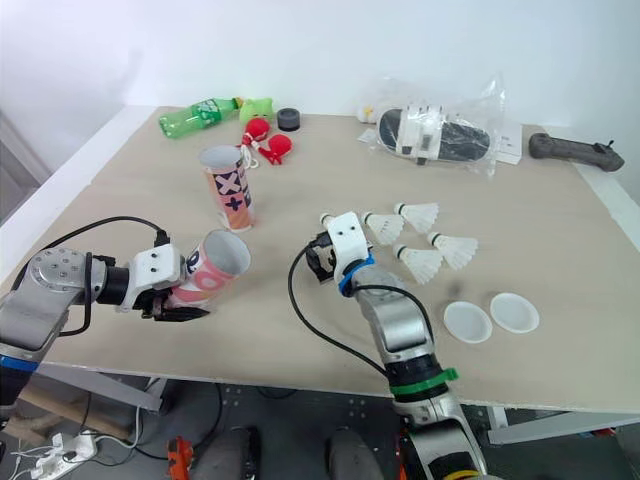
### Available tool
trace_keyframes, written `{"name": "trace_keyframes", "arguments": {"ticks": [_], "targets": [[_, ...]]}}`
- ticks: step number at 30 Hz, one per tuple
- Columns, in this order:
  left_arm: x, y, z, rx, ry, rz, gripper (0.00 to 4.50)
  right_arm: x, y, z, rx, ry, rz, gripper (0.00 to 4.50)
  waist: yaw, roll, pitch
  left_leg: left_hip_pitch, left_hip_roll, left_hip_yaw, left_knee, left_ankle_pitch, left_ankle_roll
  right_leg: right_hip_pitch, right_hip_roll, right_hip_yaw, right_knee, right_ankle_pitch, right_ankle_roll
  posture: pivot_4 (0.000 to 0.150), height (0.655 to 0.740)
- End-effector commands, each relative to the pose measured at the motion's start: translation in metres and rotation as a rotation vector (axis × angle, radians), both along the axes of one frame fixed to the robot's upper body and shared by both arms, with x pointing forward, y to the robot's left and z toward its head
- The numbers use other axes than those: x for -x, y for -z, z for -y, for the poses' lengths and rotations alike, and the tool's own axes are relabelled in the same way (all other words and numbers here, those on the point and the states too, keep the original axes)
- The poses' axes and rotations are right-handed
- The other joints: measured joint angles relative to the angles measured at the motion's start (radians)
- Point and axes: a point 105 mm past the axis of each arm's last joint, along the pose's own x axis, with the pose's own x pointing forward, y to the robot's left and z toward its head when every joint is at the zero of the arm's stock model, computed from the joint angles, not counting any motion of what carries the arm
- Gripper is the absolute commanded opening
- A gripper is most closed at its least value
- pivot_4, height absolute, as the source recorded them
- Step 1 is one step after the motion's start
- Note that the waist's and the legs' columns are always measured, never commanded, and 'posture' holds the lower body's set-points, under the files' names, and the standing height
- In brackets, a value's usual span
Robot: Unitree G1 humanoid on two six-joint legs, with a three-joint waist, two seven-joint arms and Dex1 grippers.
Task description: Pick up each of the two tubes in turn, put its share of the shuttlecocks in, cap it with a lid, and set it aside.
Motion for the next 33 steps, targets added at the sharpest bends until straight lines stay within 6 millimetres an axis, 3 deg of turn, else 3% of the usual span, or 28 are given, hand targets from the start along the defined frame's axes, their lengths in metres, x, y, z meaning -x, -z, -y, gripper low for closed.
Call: {"name": "trace_keyframes", "arguments": {"ticks": [1,5,8,15,18,21,24,27,33], "targets": [[0.005,0.015,0.003,-0.012,0.008,-0.056,3.01,-0.016,-0.013,-0.003,-0.016,0.029,0.068,4.46,0.000,0.000,0.000,0.000,0.000,0.000,0.000,0.000,0.000,0.000,0.000,0.000,0.000,0.000,0.000,0.150,0.7400],[0.005,0.015,0.002,-0.012,0.002,-0.051,3.01,-0.030,-0.007,0.000,-0.025,0.090,0.063,4.46,0.000,0.000,0.000,0.000,0.000,0.000,0.000,0.000,0.000,0.000,0.000,0.000,0.000,0.000,0.000,0.150,0.7400],[0.005,0.014,0.001,-0.015,-0.001,-0.048,3.01,-0.036,-0.006,0.001,-0.029,0.108,0.073,3.34,0.000,0.000,0.000,0.000,0.000,0.000,0.000,0.000,0.000,0.001,0.000,0.000,0.000,0.000,0.001,0.150,0.7400],[0.004,0.014,0.001,-0.015,-0.003,-0.047,3.01,-0.035,-0.006,-0.002,-0.023,0.097,0.095,0.10,0.000,0.000,0.000,0.000,0.000,0.000,0.000,0.000,0.000,0.001,0.000,0.000,0.000,0.000,0.001,0.150,0.7400],[0.004,0.015,0.002,-0.014,0.000,-0.048,3.01,-0.030,-0.021,-0.003,-0.025,0.042,0.148,0.04,0.000,0.000,0.000,0.000,0.000,0.000,0.000,0.000,0.000,0.001,0.000,0.000,0.000,0.000,0.001,0.150,0.7400],[0.004,0.015,0.003,-0.013,0.004,-0.048,3.01,-0.011,-0.056,-0.018,0.018,-0.170,0.257,0.04,0.000,0.001,0.001,-0.001,0.000,0.000,0.000,0.000,0.000,0.000,0.000,0.000,0.000,0.000,0.001,0.150,0.7400],[0.003,0.016,0.004,-0.012,0.009,-0.051,3.01,0.033,-0.100,-0.036,0.075,-0.513,0.394,0.04,0.001,0.003,0.002,-0.002,-0.001,-0.001,0.000,0.000,0.000,0.000,0.000,0.000,0.000,-0.001,0.002,0.150,0.7400],[0.004,0.017,0.004,-0.013,0.011,-0.054,3.01,0.072,-0.127,-0.034,0.150,-0.751,0.435,0.04,0.003,0.003,0.002,-0.002,-0.001,-0.002,0.000,0.000,0.000,0.000,0.000,0.000,0.000,-0.001,0.001,0.150,0.7400],[0.003,0.018,0.005,-0.009,0.011,-0.054,3.01,0.112,-0.137,-0.038,0.276,-0.987,0.391,0.04,0.004,0.003,0.002,0.000,0.000,-0.001,0.000,0.000,0.000,0.000,-0.001,0.000,0.000,-0.001,0.000,0.150,0.7400]]}}
